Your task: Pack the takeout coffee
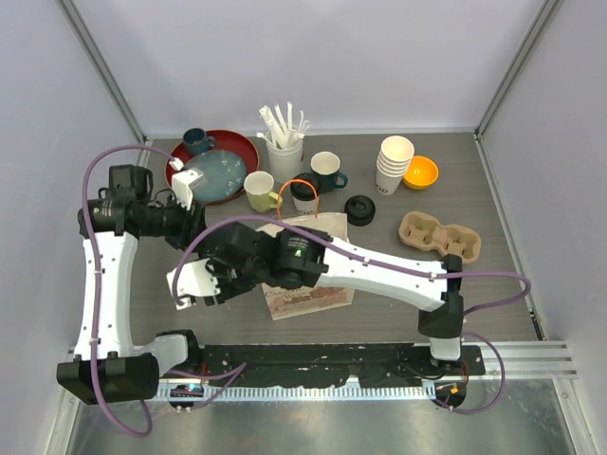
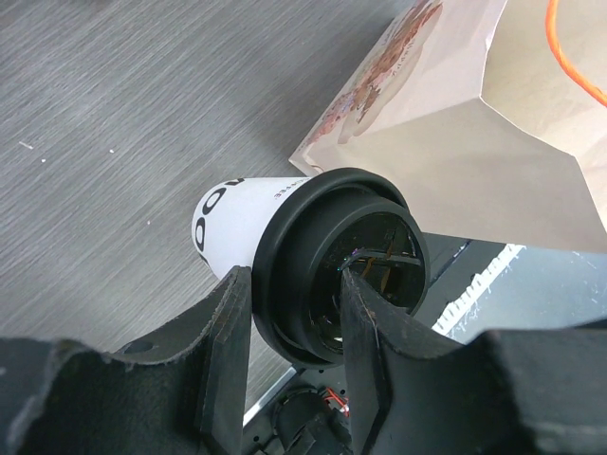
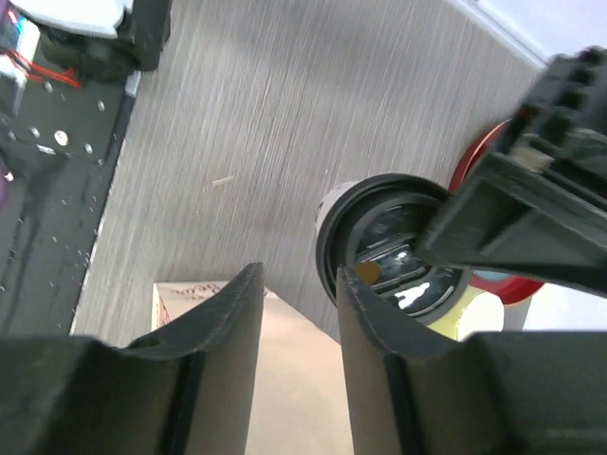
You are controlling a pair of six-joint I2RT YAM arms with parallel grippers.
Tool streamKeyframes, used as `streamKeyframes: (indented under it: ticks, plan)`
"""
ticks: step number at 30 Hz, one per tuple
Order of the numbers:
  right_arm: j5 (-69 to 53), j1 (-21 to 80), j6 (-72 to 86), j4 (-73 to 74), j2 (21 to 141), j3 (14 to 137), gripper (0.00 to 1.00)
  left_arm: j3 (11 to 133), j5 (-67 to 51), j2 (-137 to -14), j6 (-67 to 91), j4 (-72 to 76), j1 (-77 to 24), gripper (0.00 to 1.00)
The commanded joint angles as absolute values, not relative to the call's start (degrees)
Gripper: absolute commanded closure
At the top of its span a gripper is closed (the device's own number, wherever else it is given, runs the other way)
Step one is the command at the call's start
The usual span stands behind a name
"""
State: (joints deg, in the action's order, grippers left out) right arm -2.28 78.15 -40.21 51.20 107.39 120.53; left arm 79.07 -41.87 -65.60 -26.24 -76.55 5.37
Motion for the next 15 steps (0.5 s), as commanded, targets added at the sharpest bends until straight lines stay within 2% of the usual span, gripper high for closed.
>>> streamKeyframes:
  ticks: [1,15]
  plan:
    - [6.2,79.4,-45.2,52.7,108.2,122.4,0.56,80.4,-43.8,-63.8,-28.8,-83.6,5.3,1.0]
    - [9.1,79.5,-49.4,51.5,110.3,121.3,0.58,81.1,-44.6,-63.5,-31.1,-86.5,4.9,1.0]
